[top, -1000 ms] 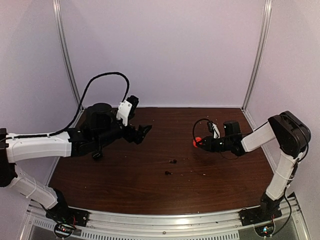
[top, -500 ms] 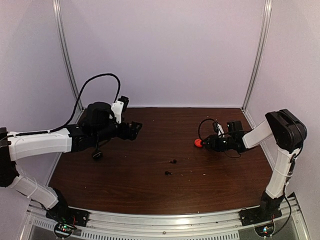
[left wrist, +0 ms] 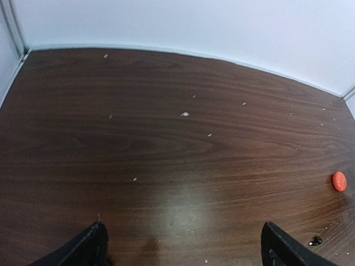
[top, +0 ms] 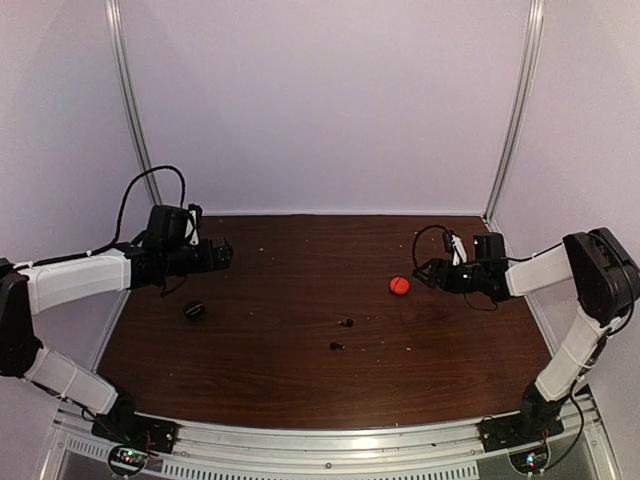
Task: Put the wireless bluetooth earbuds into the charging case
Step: Place the charging case with the earbuds at the center of the board, then move the charging case to the center of the board.
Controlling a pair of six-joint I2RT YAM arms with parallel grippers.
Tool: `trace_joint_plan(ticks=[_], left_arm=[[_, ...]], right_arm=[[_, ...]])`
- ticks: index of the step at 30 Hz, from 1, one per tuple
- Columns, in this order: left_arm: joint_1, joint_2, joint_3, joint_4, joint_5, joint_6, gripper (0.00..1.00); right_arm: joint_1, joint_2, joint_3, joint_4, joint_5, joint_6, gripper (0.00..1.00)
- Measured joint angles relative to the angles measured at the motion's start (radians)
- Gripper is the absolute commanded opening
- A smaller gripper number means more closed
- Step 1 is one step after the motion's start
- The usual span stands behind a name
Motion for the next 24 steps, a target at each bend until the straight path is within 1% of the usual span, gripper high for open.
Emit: trace_joint_plan(ticks=[3,4,5,6,12,16,20,24], left_arm=[[0.038,0.0,-0.05,-0.046,-0.01,-0.055,0.98],[0.043,0.0,-0.061,-0.065,-0.018,-0.07,0.98],[0.048,0.001,-0.07,-0.087,-0.031,-0.087,0.98],[0.05,0.002,-0.075,-0.107,-0.045,-0.104,0.98],[0.072,0.006,-0.114,-0.156,-0.125,-0.197,0.98],[0.089,0.053,-0.129,-0.169,-0.153,-0.226,0.98],[0.092,0.111,-0.135,-0.171,-0.171,-0.247,0.97],[0.095,0.149,-0.137,-0.169,-0.175,-0.262,0.94]], right_arm=[[0.0,-0.084,-0.01,-0.005,0.017,-0.022,0.88],[0.0,-0.116,-0.01,-0.006,0.029,-0.035,0.92],[0.0,-0.139,-0.01,-0.008,0.04,-0.04,0.99],[0.0,-0.167,-0.011,-0.01,0.06,-0.054,1.0],[0.0,-0.351,-0.05,-0.006,0.237,-0.119,1.0],[-0.007,-0.407,-0.059,0.022,0.369,-0.108,1.0],[-0.047,-0.409,-0.079,0.05,0.37,-0.091,1.0],[-0.057,-0.401,-0.085,0.051,0.352,-0.084,1.0]])
